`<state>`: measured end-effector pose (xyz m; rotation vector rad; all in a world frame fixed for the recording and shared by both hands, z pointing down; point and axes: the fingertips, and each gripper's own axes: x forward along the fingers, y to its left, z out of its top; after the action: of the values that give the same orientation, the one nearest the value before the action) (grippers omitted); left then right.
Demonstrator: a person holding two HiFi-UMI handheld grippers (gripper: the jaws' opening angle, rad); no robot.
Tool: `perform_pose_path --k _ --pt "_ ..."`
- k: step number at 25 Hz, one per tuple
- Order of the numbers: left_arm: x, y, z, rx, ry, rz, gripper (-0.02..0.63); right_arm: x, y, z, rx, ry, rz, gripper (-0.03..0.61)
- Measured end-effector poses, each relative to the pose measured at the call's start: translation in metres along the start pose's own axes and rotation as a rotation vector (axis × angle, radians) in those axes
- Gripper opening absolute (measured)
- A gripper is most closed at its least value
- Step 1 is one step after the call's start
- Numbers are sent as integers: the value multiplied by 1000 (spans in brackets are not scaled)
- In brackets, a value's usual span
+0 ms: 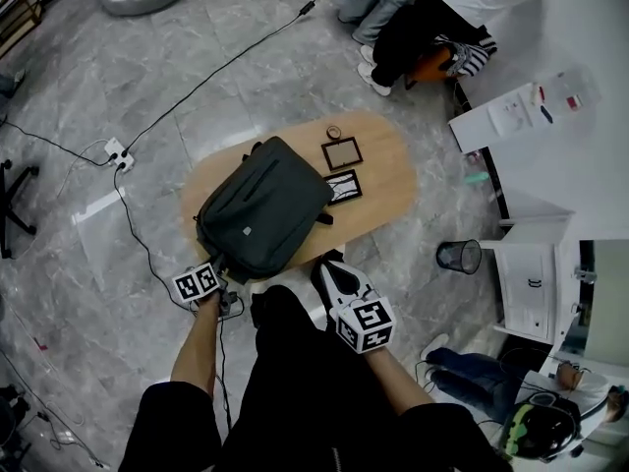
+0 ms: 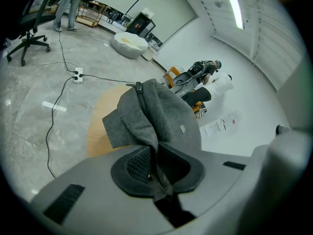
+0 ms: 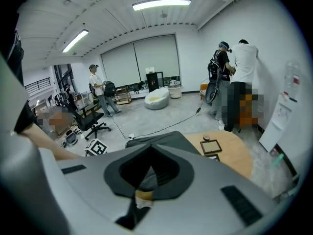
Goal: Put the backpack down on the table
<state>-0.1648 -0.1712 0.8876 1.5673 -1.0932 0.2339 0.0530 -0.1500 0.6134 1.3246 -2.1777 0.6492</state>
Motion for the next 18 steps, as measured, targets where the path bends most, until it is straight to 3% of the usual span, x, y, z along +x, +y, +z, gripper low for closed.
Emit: perform_pose_path --k 10,14,18 --pt "45 20 -7 72 70 80 38 5 0 -12 14 -9 -31 9" --pt "53 42 -20 16 112 111 38 0 -7 -25 25 12 -51 9" --pt "58 47 -21 -83 109 81 40 -2 -13 -27 54 15 -46 9"
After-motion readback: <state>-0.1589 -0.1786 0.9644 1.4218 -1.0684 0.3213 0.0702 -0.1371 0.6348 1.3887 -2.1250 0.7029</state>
